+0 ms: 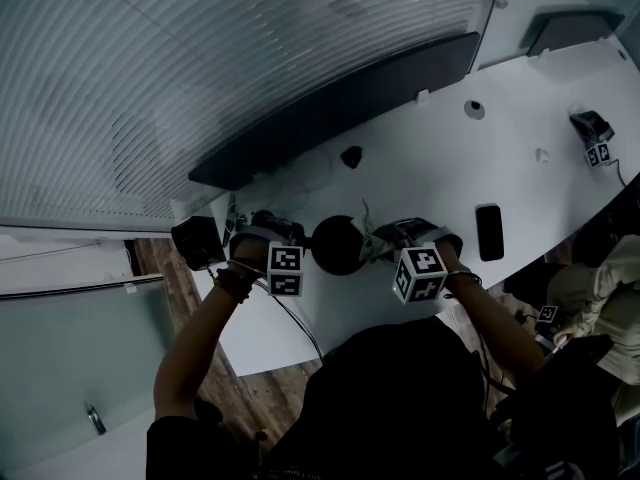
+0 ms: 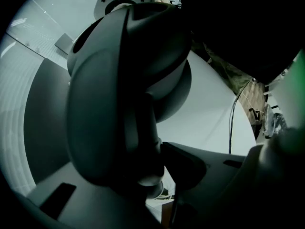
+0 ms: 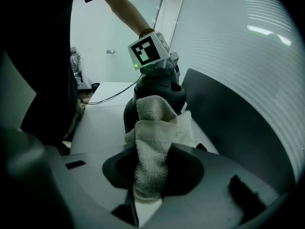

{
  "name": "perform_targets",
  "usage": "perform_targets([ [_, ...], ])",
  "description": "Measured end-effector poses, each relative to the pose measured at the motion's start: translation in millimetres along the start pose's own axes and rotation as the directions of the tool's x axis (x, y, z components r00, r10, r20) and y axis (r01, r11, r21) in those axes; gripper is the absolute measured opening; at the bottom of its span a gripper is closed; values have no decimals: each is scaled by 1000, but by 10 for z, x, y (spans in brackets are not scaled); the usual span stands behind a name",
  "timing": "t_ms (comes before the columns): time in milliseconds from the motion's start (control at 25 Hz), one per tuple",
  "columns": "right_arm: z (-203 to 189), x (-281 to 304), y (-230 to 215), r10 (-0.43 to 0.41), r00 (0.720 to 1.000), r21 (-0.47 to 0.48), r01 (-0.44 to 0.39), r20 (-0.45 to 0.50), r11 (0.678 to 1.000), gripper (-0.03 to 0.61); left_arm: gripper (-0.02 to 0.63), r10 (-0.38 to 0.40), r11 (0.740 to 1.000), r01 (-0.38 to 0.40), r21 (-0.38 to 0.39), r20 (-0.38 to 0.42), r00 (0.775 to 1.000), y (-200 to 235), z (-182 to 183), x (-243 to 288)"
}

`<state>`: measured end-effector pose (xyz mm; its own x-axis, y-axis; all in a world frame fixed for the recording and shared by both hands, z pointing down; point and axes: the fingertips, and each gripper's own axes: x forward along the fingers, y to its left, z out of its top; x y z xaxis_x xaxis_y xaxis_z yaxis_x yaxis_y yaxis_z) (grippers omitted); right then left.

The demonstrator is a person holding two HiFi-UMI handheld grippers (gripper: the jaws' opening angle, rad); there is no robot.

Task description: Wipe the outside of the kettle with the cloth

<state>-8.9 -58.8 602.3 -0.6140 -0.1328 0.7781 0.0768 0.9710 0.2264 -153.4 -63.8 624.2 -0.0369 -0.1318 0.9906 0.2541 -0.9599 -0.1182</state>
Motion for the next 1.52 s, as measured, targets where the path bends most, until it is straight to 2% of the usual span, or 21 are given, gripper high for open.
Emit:
perform_targets([
  [160,-202,227,93,44,998,26,-43,-37,999,104,127,4,1000,-3,21,-19,1000,-5,-60,42],
  [320,-479,593,391,152,987,46,-150,-57,988,104,127,8,999,-8,43,-2,1000,21,-57,48],
  [440,-627,826,631,200,977,40,-198,-77,979,104,127,33,993,-31,118,-18,999,81,-73,74],
  [520,-639,857,684,207,976,49,-204,-65,978,104,127,41,986,-38,162,-18,999,101,-84,82],
  [600,-609,723,637,203,979,90,-202,-9,975,104,127,37,981,-37,188,5,999,88,-82,59],
  [680,-571,436,450,153,987,140,-159,51,977,104,127,26,974,-34,225,38,999,73,-66,26],
  [760,-458,96,150,64,994,159,-79,94,984,104,127,31,963,-49,265,72,997,90,-71,55],
  [800,-349,-44,5,20,994,140,-36,112,989,104,129,33,958,-55,281,81,996,99,-75,66],
  [880,-50,-208,-174,-27,990,45,21,135,999,104,129,32,951,-56,304,83,996,114,-76,68],
  [960,207,-201,-170,-20,993,-88,30,117,996,104,127,29,947,-51,316,74,997,125,-63,68],
  [1040,312,-123,-104,-6,996,-177,22,88,984,104,127,33,948,-52,315,66,997,138,-55,83],
  [1160,314,-93,-48,17,998,-204,-5,59,979,104,127,39,949,-58,311,69,997,139,-67,87],
  [1280,163,-63,-55,26,1000,-205,-27,-7,978,104,127,32,937,-52,344,61,998,145,-48,80],
  [1400,-45,88,-32,44,998,-185,-53,-50,981,104,127,29,938,-52,344,74,997,166,-48,82],
  [1520,-233,350,52,85,995,-134,-91,-47,987,104,127,44,935,-67,348,74,996,189,-34,90],
])
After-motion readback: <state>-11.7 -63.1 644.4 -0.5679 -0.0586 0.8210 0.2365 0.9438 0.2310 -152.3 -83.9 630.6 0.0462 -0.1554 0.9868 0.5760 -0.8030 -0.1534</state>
